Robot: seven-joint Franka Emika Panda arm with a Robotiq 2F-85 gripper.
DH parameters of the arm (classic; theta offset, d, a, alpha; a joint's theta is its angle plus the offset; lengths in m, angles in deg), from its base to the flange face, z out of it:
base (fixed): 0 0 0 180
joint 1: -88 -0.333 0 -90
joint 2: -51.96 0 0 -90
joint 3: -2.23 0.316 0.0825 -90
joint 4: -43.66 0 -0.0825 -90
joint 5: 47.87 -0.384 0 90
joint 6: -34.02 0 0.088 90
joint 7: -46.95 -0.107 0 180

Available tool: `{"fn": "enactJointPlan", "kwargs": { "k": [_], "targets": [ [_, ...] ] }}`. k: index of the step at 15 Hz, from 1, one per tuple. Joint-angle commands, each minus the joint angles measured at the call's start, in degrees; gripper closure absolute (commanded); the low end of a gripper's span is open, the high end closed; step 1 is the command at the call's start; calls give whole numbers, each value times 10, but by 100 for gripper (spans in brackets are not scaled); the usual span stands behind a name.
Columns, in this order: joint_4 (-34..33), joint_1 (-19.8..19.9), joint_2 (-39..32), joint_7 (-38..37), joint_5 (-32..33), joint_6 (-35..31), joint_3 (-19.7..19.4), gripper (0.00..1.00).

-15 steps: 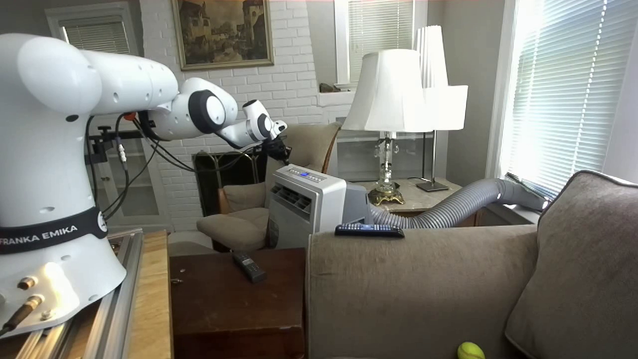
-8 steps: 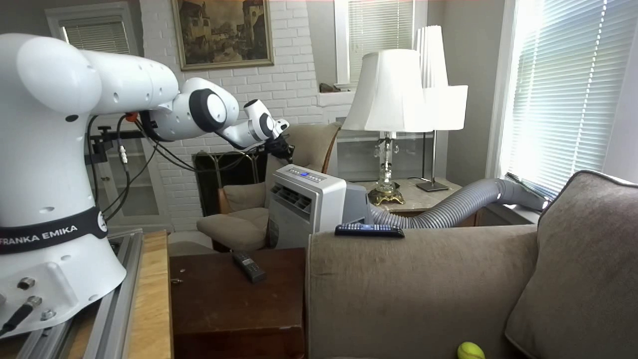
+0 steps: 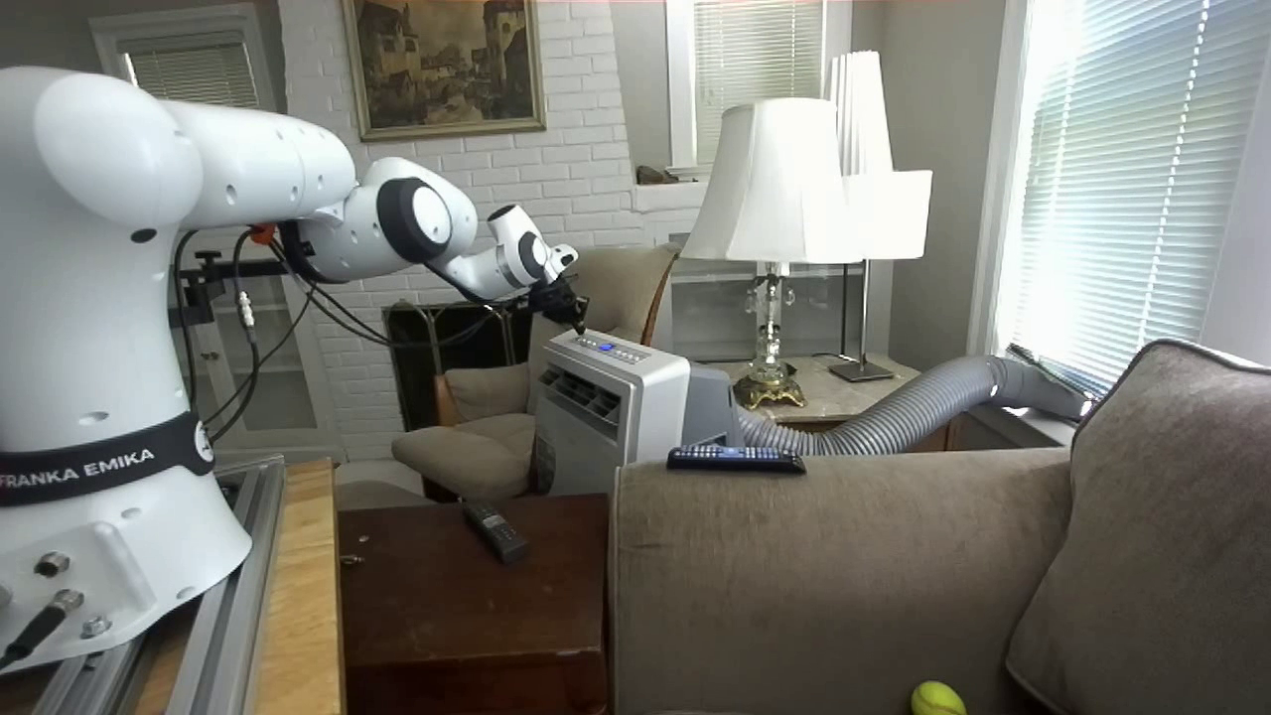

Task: Press the button on the heater

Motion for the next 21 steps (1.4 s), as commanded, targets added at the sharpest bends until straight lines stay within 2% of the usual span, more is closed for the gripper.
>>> {"fn": "enactJointPlan", "kwargs": {
  "k": [1,10,12,13,15,16,18,21],
  "targets": [
    [15,-7,0,-17,5,-8,-12,100],
    [36,-27,0,-13,10,0,-43,100],
    [26,-27,0,-12,-3,9,-37,100],
    [-2,-23,1,-9,-14,12,-28,100],
    [-71,-4,2,2,-19,45,17,100],
    [-12,-9,48,-1,-24,25,27,100],
    [-30,0,78,3,-29,62,42,100],
    [-30,23,148,27,-38,184,65,100]
  ]
}}
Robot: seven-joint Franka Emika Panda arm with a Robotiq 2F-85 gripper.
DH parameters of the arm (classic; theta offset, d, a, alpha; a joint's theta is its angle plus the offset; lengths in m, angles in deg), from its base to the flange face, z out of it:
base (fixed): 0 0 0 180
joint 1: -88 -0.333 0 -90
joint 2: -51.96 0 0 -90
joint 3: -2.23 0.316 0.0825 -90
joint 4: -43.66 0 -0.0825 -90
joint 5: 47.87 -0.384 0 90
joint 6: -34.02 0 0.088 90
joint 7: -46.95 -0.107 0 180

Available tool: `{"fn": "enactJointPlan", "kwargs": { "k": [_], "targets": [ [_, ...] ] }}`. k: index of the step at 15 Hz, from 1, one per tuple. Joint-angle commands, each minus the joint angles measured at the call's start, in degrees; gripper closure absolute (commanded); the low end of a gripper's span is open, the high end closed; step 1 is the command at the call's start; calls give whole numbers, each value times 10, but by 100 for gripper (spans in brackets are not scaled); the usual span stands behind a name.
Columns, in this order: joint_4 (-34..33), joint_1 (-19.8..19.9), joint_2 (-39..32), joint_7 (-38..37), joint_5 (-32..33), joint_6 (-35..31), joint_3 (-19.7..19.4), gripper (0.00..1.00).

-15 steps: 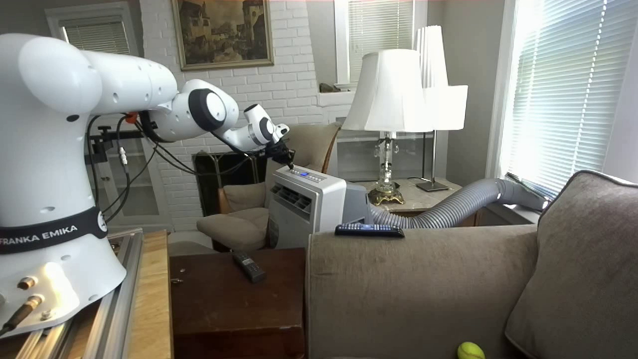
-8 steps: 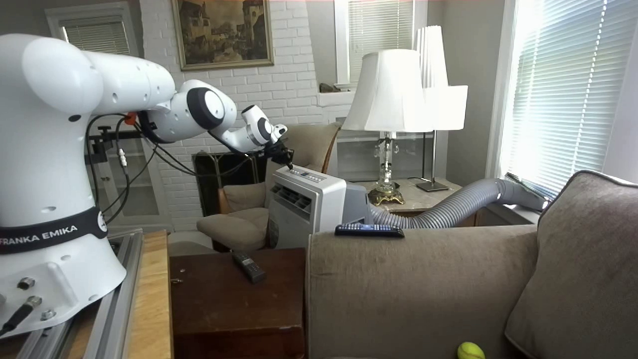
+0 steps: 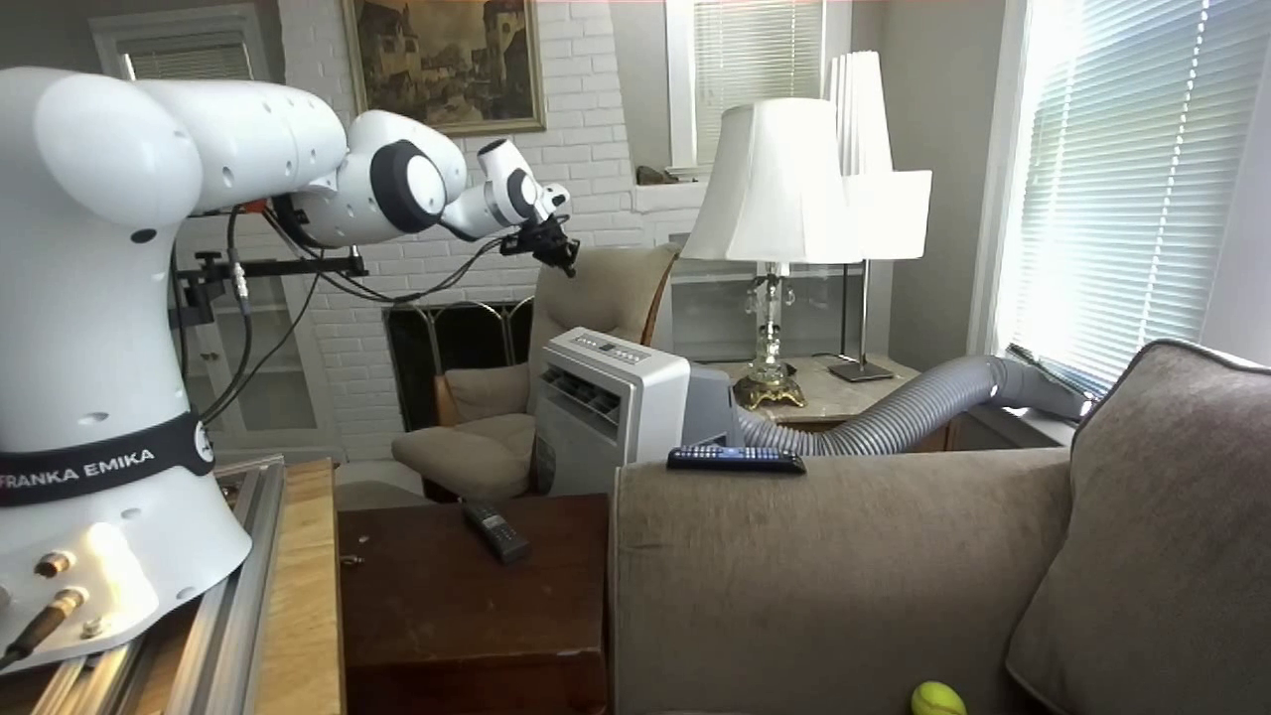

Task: Press the button on the heater

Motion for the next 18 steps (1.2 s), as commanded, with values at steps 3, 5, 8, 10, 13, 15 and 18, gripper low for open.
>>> {"fn": "enactJointPlan", "kwargs": {
  "k": [3,5,8,10,13,15,18],
  "targets": [
    [14,48,131,44,-34,236,48,100],
    [8,60,166,46,-35,300,56,100],
    [0,73,218,23,-36,369,62,100],
    [-3,78,247,-2,-36,401,62,100],
    [-4,81,283,-56,-27,445,54,100],
    [-2,84,306,-83,-24,480,51,74],
    [-6,97,328,-109,-23,508,48,60]
  ]
}}
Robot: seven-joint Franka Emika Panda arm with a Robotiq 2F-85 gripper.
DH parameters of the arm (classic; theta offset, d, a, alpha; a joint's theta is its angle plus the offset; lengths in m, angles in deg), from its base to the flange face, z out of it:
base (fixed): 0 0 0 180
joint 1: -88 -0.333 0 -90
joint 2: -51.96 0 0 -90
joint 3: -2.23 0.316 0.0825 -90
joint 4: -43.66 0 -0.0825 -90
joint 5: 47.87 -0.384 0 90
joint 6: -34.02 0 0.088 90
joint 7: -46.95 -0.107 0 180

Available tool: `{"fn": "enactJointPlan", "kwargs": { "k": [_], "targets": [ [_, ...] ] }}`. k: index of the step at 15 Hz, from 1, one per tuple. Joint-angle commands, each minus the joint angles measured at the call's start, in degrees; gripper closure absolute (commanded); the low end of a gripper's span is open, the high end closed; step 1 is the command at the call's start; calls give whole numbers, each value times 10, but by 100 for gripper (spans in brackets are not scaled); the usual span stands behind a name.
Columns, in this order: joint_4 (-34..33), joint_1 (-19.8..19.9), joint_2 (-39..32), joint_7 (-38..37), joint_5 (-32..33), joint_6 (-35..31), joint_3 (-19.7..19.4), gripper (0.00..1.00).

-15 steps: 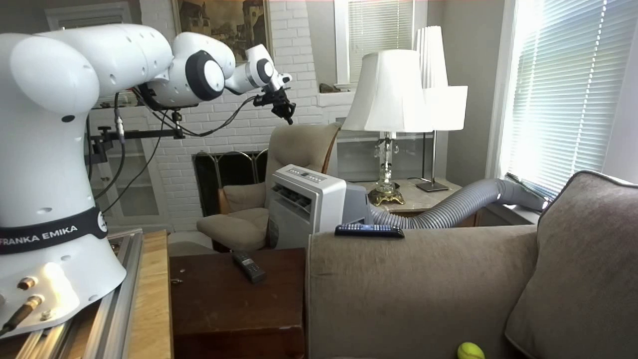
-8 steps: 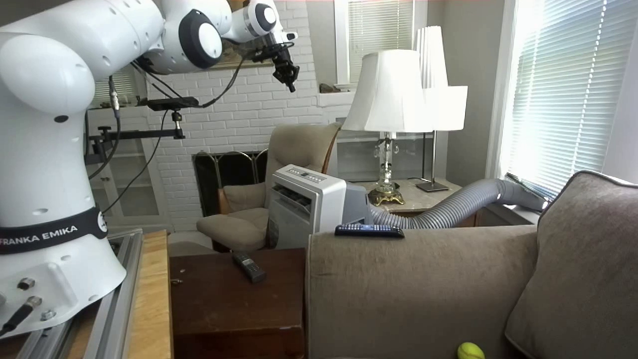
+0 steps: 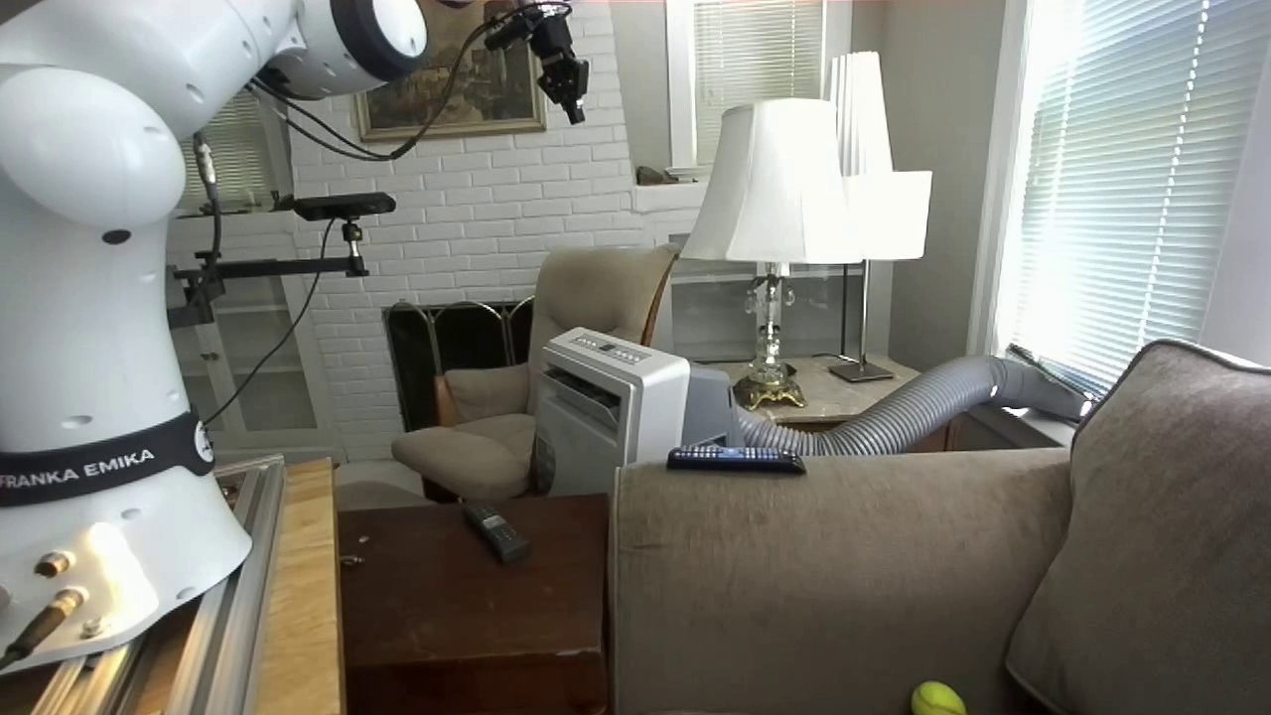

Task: Press the button on the heater

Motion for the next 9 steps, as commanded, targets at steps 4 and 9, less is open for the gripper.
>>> {"fn": "enactJointPlan", "kwargs": {
  "k": [4,9],
  "targets": [
    [1,49,38,-6,-3,24,0,32],
    [7,62,-42,74,-5,-152,28,1]
  ]
}}
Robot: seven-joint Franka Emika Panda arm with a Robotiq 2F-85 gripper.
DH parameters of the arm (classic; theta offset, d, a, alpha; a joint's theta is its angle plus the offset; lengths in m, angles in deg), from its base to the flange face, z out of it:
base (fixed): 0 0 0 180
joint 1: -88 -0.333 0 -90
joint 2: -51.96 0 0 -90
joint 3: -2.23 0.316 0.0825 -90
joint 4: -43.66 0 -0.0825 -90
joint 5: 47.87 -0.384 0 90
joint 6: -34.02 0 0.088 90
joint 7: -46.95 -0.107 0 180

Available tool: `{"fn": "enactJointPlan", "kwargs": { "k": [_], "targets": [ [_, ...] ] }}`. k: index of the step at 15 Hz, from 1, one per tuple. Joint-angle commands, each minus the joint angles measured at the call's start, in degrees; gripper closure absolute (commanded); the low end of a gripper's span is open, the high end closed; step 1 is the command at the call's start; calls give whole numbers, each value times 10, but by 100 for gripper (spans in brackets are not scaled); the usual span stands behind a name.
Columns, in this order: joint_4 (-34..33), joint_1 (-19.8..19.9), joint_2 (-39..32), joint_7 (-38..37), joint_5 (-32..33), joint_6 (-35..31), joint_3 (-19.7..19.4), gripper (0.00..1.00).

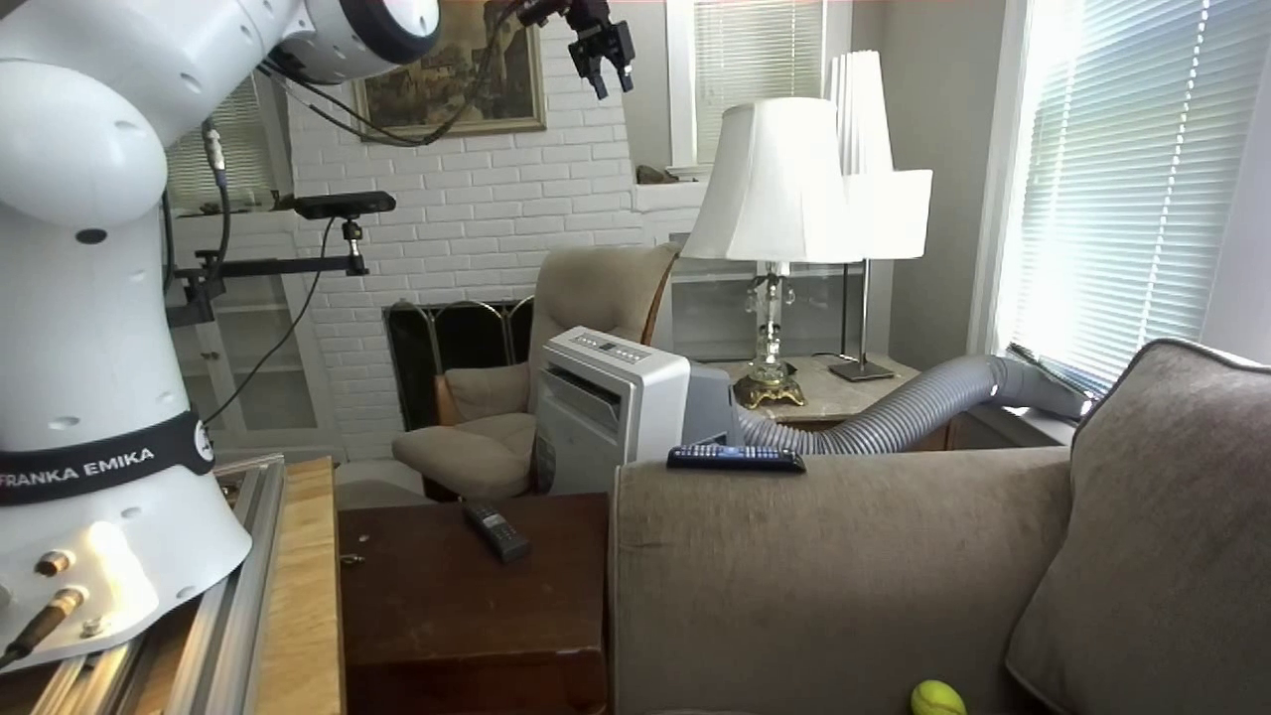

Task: Press the button on the heater

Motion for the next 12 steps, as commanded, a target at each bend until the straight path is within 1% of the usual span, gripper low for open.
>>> {"fn": "enactJointPlan", "kwargs": {
  "k": [1,3,5,6,7,8,11,12],
  "targets": [
    [4,-10,-70,40,-4,-134,16,0],
    [19,-25,-106,44,-1,-201,16,0],
    [29,-36,-130,36,-1,-244,13,0],
    [30,-39,-130,34,-5,-252,14,0],
    [31,-39,-124,33,-9,-245,15,0],
    [36,-37,-114,40,-14,-224,18,0],
    [44,-23,-80,74,-31,-150,35,0],
    [46,-17,-64,87,-39,-117,43,0]
  ]
}}
